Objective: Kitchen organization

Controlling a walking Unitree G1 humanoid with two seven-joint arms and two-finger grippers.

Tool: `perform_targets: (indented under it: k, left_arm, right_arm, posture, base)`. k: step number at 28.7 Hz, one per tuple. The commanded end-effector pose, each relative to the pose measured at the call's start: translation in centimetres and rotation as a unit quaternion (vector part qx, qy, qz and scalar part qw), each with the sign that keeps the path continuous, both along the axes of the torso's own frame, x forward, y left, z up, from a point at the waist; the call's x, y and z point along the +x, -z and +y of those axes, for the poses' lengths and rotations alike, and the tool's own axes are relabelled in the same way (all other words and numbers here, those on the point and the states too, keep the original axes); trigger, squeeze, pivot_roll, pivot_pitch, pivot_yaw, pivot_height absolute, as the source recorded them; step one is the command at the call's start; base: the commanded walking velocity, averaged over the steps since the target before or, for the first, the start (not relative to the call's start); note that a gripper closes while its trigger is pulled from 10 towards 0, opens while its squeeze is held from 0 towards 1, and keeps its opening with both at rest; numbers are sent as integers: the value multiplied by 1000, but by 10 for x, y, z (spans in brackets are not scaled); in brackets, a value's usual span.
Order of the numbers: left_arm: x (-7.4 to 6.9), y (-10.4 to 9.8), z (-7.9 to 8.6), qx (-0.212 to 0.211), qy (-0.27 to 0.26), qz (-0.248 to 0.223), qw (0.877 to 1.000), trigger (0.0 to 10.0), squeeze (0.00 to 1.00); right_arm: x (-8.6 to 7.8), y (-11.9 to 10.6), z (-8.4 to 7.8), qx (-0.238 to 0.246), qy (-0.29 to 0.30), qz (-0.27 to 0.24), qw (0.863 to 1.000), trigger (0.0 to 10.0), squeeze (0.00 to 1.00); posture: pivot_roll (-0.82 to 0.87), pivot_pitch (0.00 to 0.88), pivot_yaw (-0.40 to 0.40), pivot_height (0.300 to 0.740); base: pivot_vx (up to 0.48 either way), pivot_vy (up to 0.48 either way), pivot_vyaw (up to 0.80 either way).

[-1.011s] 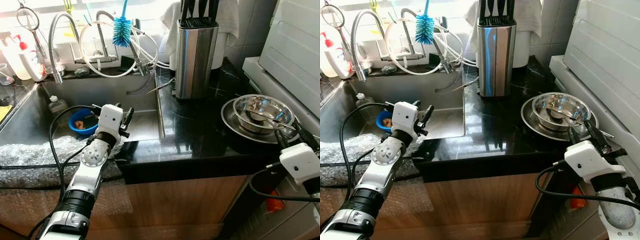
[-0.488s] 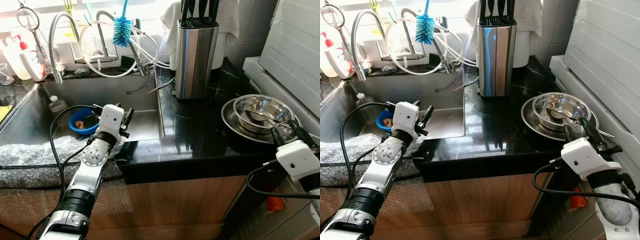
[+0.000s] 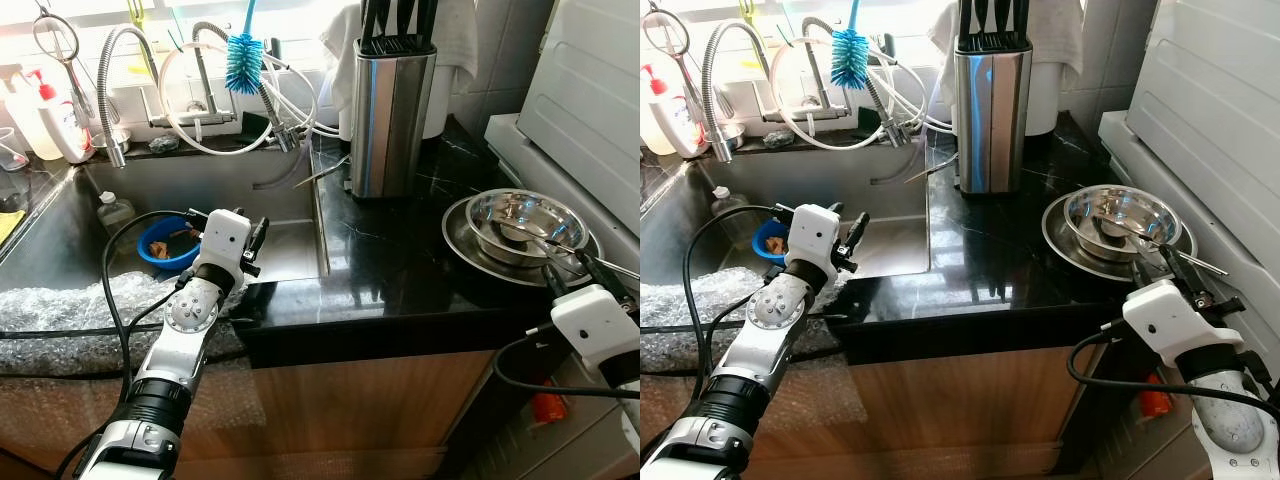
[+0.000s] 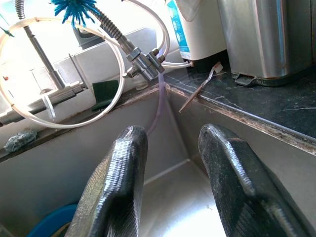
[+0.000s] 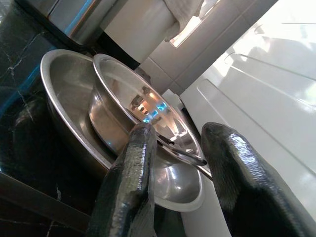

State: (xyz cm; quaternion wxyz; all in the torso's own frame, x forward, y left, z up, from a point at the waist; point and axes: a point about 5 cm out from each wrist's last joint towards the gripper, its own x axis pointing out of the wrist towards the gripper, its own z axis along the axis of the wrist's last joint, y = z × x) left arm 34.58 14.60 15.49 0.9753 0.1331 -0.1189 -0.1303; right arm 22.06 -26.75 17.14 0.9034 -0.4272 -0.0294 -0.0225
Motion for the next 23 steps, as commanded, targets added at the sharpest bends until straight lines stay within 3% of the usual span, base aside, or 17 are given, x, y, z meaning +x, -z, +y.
perform_targets:
  k: [1,7,8,9,10,11,12,23]
  left_arm:
    - [3,-2,0,5,0,3,1000,10000,0]
    - [4,-2,0,6,-1,5,1000,10000,0]
    - [4,-2,0,6,-1,5,1000,10000,0]
    - [4,-2,0,6,-1,5,1000,10000,0]
    - [4,-2,0,6,-1,5,1000,10000,0]
    - [4,-2,0,6,0,5,1000,10000,0]
    - [4,-2,0,6,0,6,1000,10000,0]
    - [5,-3,1,5,-4,5,1000,10000,0]
  right_arm:
    - [1,1,3,-1,-6,7,1000,10000,0]
    - [2,0,1,-3,1,5,1000,10000,0]
    - [2,0,1,-3,2,4,1000,6196,0]
    - [3,0,1,-2,2,4,1000,4431,0]
    - [3,0,2,-3,2,4,1000,1529,0]
    - [3,0,2,-3,2,4,1000,1529,0]
    - [3,0,2,-3,2,4,1000,0,0]
    - [6,-2,2,-2,0,1,1000,0,0]
  posture:
    - [-166,0,71,740]
    - [-165,0,72,740]
    - [-165,0,72,740]
    - [-164,0,72,740]
    - [-164,0,72,740]
    - [-163,0,72,740]
    - [-164,0,72,740]
    - [-160,0,68,740]
  base:
    - [0,0,0]
    - [0,0,0]
    - [0,0,0]
    - [0,0,0]
    - [0,0,0]
    - [0,0,0]
    - [0,0,0]
    - [0,0,0]
